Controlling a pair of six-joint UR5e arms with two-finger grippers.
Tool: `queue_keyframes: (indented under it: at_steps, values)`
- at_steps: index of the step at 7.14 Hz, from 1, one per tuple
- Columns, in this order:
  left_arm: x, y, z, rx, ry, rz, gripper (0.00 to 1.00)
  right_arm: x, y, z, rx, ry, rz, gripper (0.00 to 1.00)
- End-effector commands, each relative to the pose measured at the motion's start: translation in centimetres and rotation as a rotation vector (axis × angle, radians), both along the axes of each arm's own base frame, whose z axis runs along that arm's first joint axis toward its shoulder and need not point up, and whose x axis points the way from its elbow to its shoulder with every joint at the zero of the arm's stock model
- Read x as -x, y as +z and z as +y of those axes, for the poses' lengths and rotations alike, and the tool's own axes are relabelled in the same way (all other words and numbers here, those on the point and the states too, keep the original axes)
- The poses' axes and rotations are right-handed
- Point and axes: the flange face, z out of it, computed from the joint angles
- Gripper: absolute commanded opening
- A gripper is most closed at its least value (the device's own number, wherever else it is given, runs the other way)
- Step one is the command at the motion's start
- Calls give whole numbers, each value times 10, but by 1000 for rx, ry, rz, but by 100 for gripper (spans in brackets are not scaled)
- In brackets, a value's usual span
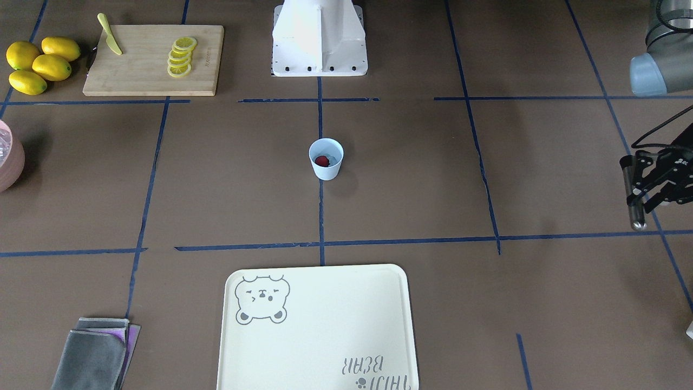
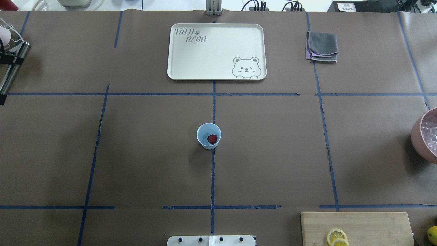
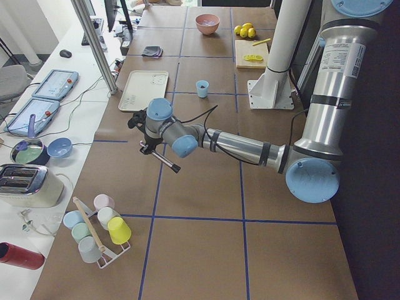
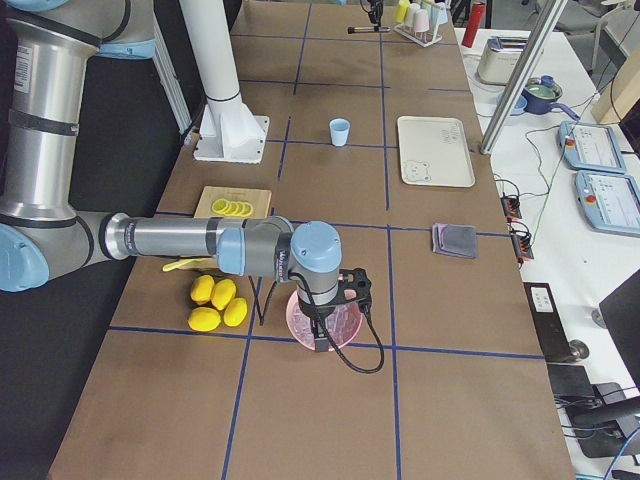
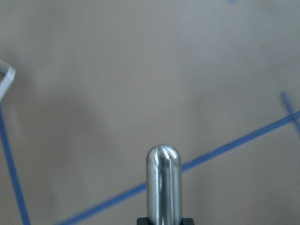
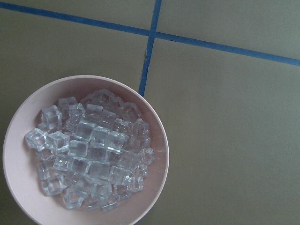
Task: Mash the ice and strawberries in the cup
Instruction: 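Grasp the steel muddler upright with the left gripper, then carry the muddler with the left gripper over the cup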
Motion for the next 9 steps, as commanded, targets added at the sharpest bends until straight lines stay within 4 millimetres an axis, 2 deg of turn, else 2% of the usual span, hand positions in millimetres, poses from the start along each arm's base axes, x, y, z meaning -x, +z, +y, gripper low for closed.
queue_keyframes:
  at_steps: [1,2,3,5,6,7,9]
  values:
    - [-3,-85,-2,-275,-14,121,0,0,0,1,-3,-4,0,99]
    - [-26,-122,-2,-421,27,178,0,0,-11,-1,-23,-1,-1,99]
    - [-55,-150,7,-518,80,228,0,0,-23,-5,-42,5,-4,99]
    - [-116,-194,32,-633,177,345,0,1,-22,-3,-40,3,-12,99]
    - [-138,-217,45,-644,189,437,0,1,-22,-3,-37,5,-12,99]
    - [-152,-235,54,-704,183,492,0,2,-21,-3,-35,4,-12,99]
    - [-212,-244,104,-834,108,668,0,2,-21,-3,-36,3,-12,99]
